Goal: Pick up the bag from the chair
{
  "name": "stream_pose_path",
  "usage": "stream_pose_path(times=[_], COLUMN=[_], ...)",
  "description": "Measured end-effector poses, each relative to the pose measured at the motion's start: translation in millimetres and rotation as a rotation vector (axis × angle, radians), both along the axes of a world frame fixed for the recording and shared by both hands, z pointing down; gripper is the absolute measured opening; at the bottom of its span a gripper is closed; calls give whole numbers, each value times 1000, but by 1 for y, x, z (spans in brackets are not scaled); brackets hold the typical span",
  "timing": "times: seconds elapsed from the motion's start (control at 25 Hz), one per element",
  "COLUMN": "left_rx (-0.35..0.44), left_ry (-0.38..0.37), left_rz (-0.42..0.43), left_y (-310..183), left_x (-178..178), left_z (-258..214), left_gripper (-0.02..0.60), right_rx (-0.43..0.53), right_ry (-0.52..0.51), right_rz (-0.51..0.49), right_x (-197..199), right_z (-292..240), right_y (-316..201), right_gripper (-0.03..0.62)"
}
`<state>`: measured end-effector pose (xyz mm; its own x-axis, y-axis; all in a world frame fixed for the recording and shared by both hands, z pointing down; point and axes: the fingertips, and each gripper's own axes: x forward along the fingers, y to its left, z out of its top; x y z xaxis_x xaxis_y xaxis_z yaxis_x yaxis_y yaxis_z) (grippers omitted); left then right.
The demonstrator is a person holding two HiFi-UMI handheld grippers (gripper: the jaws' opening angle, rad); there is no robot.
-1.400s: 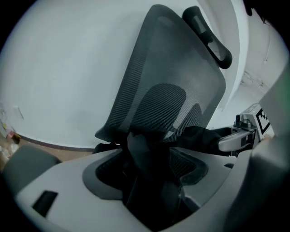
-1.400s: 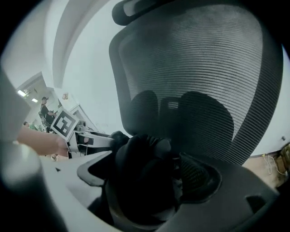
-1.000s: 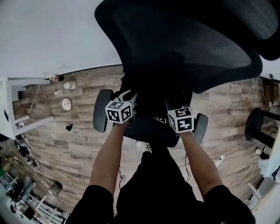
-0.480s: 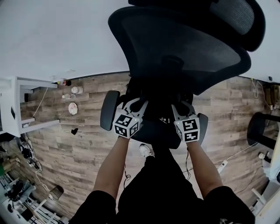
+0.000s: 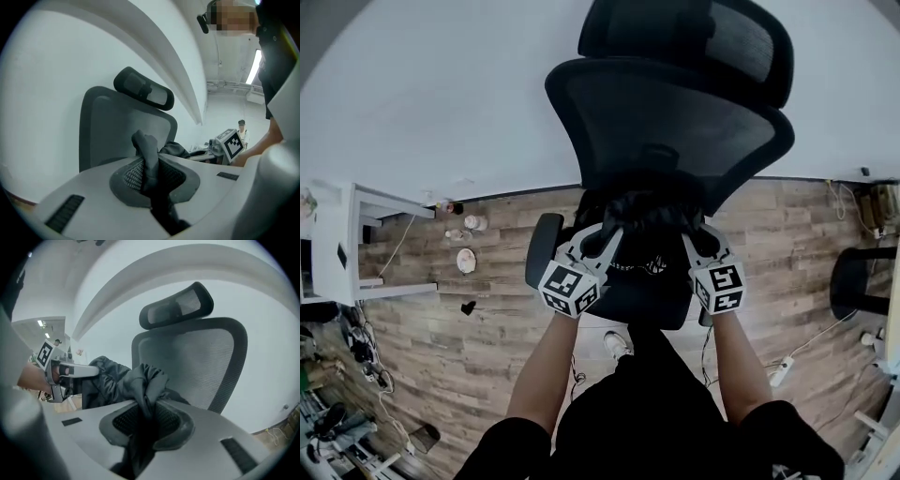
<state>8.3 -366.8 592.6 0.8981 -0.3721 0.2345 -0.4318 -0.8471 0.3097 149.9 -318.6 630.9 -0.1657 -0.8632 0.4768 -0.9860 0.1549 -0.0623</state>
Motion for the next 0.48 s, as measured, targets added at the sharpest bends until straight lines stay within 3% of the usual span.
stream_pose_path(times=[0.2,0.48], left_rx=[103,311], left_ry=[53,141], left_rz=[3,34], left_y=[10,26], left_x=[-2,-5], left_z=[-67,-179], left_gripper=[49,49], right_rx=[113,276], right_ry=[3,8], right_rz=[12,5], right_x=[3,6], right_z=[-68,-178], right_y=[9,21], right_gripper=[84,84])
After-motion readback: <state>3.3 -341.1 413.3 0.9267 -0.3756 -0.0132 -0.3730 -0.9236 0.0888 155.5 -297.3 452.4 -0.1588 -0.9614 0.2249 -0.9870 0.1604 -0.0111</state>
